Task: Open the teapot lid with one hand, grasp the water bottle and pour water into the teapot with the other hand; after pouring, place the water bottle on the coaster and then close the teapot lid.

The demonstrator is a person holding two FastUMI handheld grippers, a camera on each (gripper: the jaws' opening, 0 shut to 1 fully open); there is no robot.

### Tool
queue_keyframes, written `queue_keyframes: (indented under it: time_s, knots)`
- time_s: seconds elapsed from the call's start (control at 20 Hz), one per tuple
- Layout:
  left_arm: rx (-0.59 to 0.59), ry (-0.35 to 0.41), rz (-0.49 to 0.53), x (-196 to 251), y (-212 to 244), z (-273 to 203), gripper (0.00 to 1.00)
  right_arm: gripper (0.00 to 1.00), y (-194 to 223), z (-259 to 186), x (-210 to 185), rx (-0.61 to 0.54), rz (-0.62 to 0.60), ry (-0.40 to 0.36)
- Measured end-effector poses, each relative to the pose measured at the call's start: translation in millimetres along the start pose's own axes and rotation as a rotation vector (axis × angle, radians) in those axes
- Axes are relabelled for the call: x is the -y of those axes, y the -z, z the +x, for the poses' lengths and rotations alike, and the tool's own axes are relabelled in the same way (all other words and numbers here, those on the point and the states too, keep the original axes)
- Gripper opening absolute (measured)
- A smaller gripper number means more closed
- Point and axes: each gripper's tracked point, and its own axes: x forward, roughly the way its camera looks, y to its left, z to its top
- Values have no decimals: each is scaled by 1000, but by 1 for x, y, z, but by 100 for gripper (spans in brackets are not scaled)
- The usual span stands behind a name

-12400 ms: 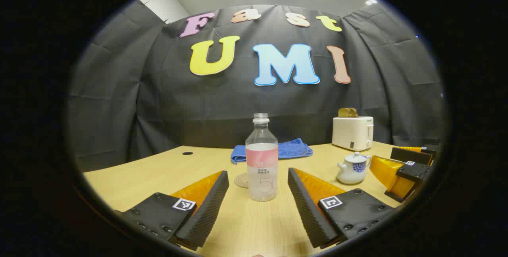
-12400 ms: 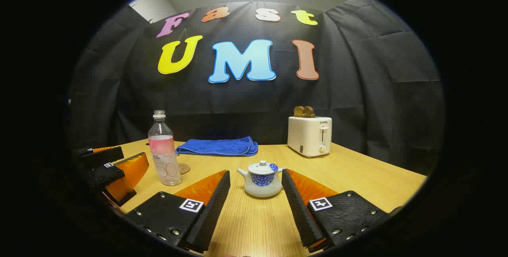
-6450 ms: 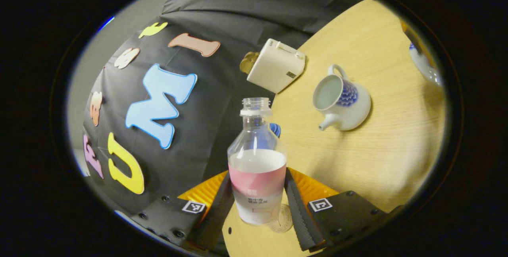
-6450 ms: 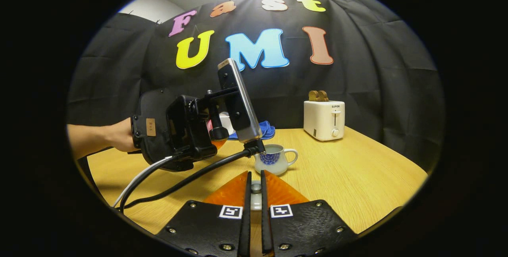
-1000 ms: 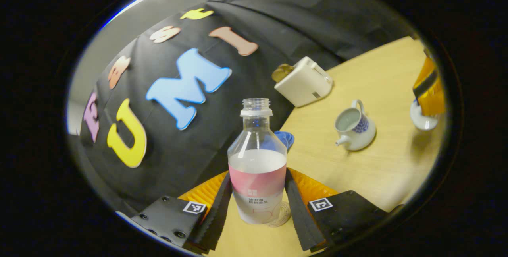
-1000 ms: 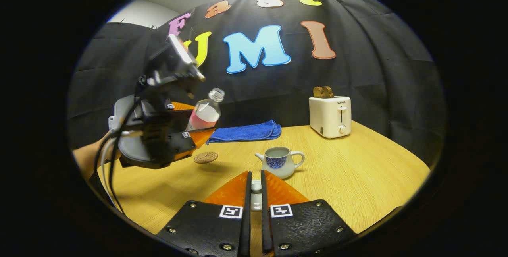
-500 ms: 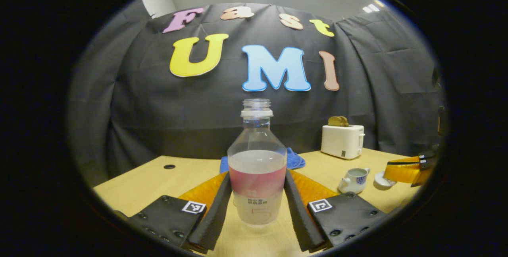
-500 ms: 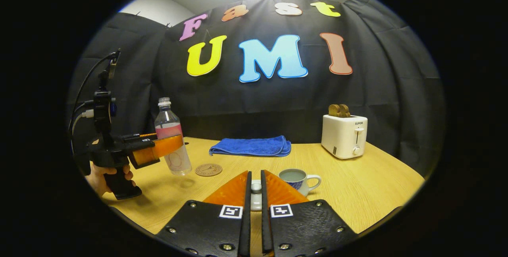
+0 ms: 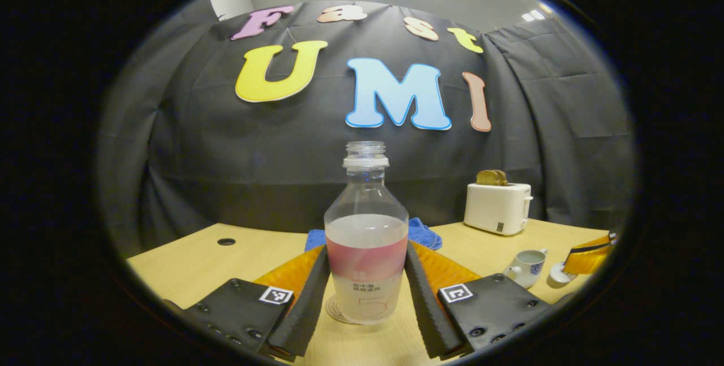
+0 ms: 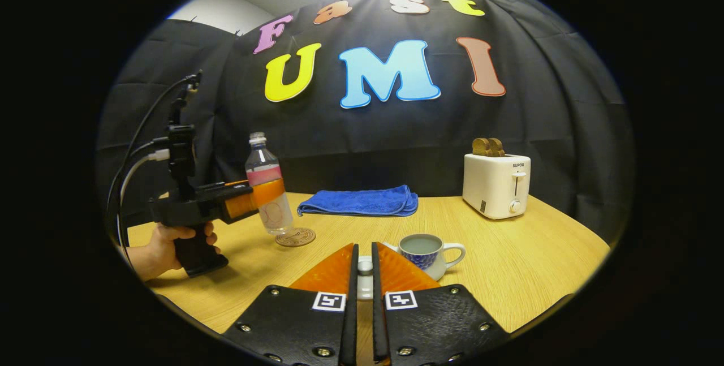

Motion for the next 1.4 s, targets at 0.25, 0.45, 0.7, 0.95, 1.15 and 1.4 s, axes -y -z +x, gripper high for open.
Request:
queue_keyframes:
  time_s: [0.25, 0.45, 0.7, 0.95, 1.15, 1.4]
  knots:
    - [-48, -25, -24, -12, 24, 29, 84, 11, 0, 0, 8, 8, -3, 12]
    - [-78, -37, -3, -15, 38, 32, 84, 11, 1, 2, 11, 4, 13, 14]
    - [-74, -29, -2, -12, 39, 35, 84, 11, 2, 2, 13, 2, 11, 19]
    - [-68, -27, -7, -13, 38, 36, 85, 11, 1, 3, 13, 3, 11, 21]
    - [-40, -45, 12, -16, 32, 31, 88, 11, 0, 4, 16, 7, 5, 30]
    - [11, -58, 55, -15, 16, 21, 98, 11, -12, 5, 26, 50, 5, 60]
